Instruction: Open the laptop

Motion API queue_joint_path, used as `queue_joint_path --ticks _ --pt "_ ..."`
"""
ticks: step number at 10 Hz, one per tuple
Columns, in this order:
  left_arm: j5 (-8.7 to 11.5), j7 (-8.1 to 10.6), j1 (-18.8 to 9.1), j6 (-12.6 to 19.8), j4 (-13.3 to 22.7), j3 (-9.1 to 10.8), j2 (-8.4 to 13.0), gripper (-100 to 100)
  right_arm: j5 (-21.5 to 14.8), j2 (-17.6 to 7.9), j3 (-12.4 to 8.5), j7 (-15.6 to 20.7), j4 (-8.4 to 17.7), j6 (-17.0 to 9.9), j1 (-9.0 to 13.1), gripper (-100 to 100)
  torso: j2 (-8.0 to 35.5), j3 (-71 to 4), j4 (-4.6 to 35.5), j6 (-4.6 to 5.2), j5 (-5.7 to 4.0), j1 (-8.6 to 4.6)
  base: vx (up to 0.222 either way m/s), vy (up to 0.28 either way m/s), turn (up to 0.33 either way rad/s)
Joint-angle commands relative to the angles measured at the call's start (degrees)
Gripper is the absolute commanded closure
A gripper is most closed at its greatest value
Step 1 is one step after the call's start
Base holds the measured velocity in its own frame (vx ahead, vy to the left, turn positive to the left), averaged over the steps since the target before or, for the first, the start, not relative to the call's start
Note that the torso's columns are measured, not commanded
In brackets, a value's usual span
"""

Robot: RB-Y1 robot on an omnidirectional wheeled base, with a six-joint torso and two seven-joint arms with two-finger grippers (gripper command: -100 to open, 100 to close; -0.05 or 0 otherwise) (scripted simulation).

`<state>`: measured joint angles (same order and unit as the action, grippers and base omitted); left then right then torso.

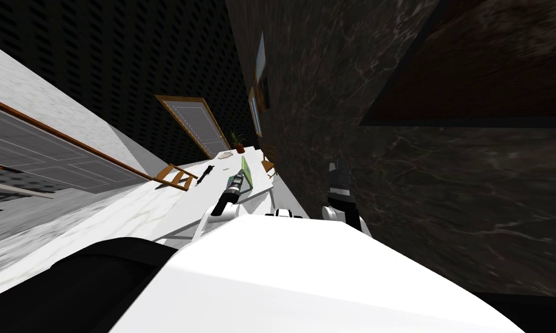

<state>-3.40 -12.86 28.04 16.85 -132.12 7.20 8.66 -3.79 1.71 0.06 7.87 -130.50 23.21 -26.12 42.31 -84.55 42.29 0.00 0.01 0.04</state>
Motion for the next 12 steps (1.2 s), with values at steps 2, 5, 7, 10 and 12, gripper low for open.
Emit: queue_joint_path --ticks 2,5,7,10,12 --pt "-0.26 -0.43 0.04 2.66 -1.22 0.48 0.38 -100 0.0 0.0 0.0 0.0 0.0 0.0 0.0 0 0.06 0.02 0.01 0.0 0.01 0.06 0.07 -0.016 -0.011" --pt "0.99 1.15 -1.23 -0.34 1.38 0.19 -0.92 100 0.0 -0.01 -0.01 0.0 0.0 0.0 0.0 0 0.13 0.07 0.05 0.02 -0.01 -0.03 0.01 0.022 0.021" --pt "2.26 2.72 -2.42 -2.98 3.57 -0.05 -2.21 100 0.0 -0.01 -0.01 0.0 0.0 0.0 0.02 0 0.23 0.18 0.03 -0.1 0.21 0.42 -0.078 0.091 0.046" --pt "4.17 5.08 -4.21 -6.94 6.84 -0.41 -4.16 100 0.0 -0.02 -0.01 0.0 0.01 0.0 0.02 0 -0.11 -0.02 -0.17 -0.18 0.26 0.43 -0.069 0.091 0.059" --pt "5.44 6.65 -5.4 -9.58 9.02 -0.65 -5.46 100 0.0 -0.01 -0.01 0.0 0.0 0.0 0.01 0 -0.23 -0.1 -0.19 -0.08 0.18 0.25 -0.062 0.081 0.059"
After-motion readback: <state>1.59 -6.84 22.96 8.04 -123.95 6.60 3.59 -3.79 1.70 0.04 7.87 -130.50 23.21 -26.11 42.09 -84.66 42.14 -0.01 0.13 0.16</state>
